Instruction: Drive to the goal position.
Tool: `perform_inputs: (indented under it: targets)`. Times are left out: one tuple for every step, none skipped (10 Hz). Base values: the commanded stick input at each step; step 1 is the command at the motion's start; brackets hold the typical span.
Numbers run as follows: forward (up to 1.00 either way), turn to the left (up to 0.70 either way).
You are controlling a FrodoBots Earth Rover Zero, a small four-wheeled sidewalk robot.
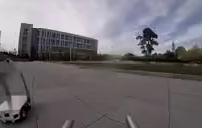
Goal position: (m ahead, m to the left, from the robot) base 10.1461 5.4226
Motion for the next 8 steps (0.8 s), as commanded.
perform_inputs:
  targets:
    - [1.00,0.27]
    - [1.00,0.27]
    - [1.00,0.27]
    - [1.00,0.27]
    - [1.00,0.27]
    - [1.00,0.27]
    - [1.00,0.27]
    - [1.00,0.27]
